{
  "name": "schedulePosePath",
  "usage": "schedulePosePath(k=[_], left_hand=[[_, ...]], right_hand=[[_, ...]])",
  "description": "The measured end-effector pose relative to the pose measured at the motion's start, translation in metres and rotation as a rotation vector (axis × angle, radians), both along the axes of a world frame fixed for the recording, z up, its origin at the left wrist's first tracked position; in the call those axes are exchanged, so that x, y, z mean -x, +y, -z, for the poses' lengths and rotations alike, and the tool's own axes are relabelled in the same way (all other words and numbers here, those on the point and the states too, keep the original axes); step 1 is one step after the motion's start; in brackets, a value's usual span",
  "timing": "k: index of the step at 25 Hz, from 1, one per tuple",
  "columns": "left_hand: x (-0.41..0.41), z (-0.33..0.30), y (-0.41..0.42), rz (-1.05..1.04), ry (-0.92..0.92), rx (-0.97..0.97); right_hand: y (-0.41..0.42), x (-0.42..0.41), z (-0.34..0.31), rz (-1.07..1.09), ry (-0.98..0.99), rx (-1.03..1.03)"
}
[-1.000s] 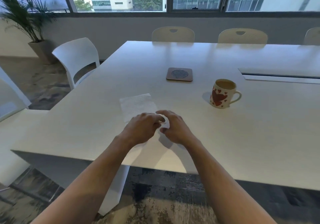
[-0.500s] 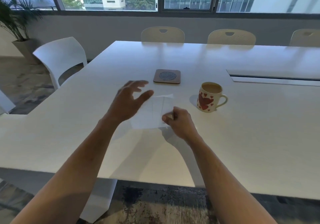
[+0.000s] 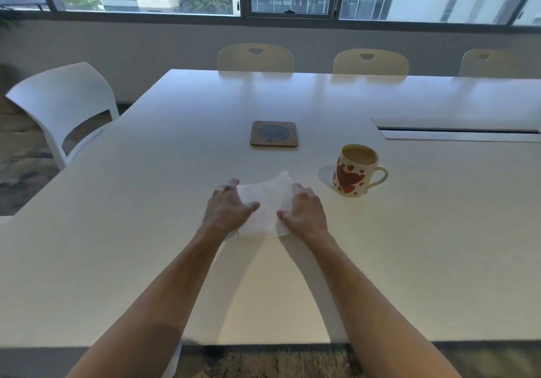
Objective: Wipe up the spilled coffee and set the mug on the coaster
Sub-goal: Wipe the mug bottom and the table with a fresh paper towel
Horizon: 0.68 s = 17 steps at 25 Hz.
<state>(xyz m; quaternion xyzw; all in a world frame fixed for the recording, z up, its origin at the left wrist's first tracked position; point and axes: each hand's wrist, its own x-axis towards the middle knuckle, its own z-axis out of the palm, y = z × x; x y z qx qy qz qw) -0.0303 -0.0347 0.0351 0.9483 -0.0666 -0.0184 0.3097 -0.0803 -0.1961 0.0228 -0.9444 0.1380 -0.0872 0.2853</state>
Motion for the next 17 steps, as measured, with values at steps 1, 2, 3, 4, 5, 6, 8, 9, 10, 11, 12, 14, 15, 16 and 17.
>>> schedulePosePath(k=[1, 2, 3, 4, 5, 6, 8, 9, 10, 11, 12, 14, 15, 16, 17], left_hand=[[-0.002, 0.001, -0.003, 0.008, 0.003, -0.012], [-0.005, 0.002, -0.006, 0.016, 0.010, -0.019], [-0.007, 0.003, -0.009, 0.022, 0.017, -0.024], [-0.010, 0.004, -0.011, 0.026, 0.019, -0.031], [-0.013, 0.005, -0.013, 0.032, 0.017, -0.046], [-0.015, 0.006, -0.014, 0.038, 0.016, -0.062], [-0.020, 0.007, -0.016, 0.045, 0.046, -0.051], [-0.022, 0.007, -0.017, 0.048, 0.068, -0.019], [-0.023, 0.007, -0.017, 0.053, 0.084, 0.014], [-0.025, 0.007, -0.017, 0.061, 0.095, 0.042], [-0.025, 0.007, -0.017, 0.070, 0.101, 0.071], [-0.025, 0.009, -0.018, 0.077, 0.096, 0.171], [-0.023, 0.009, -0.019, 0.068, 0.092, 0.241], [-0.021, 0.009, -0.021, 0.047, 0.101, 0.319], [-0.020, 0.009, -0.023, 0.020, 0.132, 0.403]], right_hand=[[0.001, -0.001, 0.000, 0.008, 0.022, 0.059], [0.000, -0.001, 0.000, 0.019, 0.042, 0.112], [0.000, 0.000, -0.001, 0.032, 0.063, 0.161], [0.000, 0.000, -0.002, 0.043, 0.085, 0.199], [0.000, 0.001, -0.002, 0.052, 0.103, 0.224], [0.000, 0.001, -0.002, 0.058, 0.111, 0.238], [0.001, 0.001, -0.002, 0.070, 0.111, 0.232], [0.002, 0.000, -0.003, 0.074, 0.110, 0.216], [0.003, -0.001, -0.004, 0.079, 0.107, 0.198], [0.003, -0.001, -0.004, 0.084, 0.103, 0.183], [0.003, -0.001, -0.004, 0.085, 0.097, 0.173], [0.003, 0.000, -0.004, 0.083, 0.079, 0.154], [0.002, 0.001, -0.003, 0.082, 0.069, 0.148], [0.002, 0.001, -0.003, 0.083, 0.059, 0.145], [0.001, 0.002, -0.003, 0.087, 0.050, 0.143]])
